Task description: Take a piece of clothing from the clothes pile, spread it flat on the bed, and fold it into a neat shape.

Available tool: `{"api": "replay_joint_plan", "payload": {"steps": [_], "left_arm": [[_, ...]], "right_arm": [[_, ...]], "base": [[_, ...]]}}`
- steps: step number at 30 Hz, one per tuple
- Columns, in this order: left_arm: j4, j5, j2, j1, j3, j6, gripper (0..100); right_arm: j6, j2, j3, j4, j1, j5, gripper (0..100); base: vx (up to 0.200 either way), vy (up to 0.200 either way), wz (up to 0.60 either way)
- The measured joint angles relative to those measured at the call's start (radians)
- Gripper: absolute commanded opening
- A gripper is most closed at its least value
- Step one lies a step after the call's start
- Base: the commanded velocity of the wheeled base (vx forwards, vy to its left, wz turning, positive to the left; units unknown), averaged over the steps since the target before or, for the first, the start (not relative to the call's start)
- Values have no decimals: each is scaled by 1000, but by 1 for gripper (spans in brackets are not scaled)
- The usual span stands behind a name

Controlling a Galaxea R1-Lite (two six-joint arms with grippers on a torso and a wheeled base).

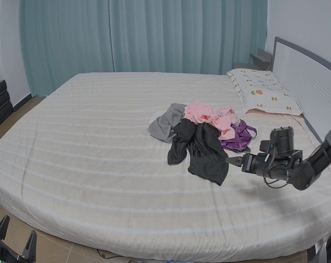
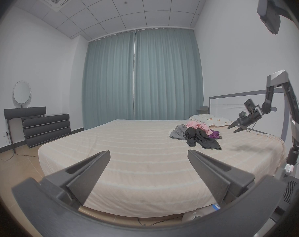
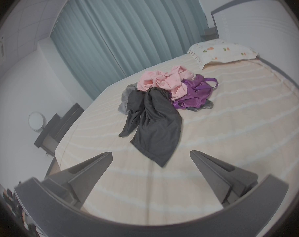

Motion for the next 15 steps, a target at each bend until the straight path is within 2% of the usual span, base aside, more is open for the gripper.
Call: {"api": "replay_joint_plan", "payload": {"steps": [7,15], "left_arm": [[0,0,0,0,0,0,100],[0,0,0,0,0,0,100]], "right_arm": [[102,255,-227,-8,19,-37,100],[135,436,-377,43,26,-81,100]], "base": [[0,0,0],[0,0,0]]}}
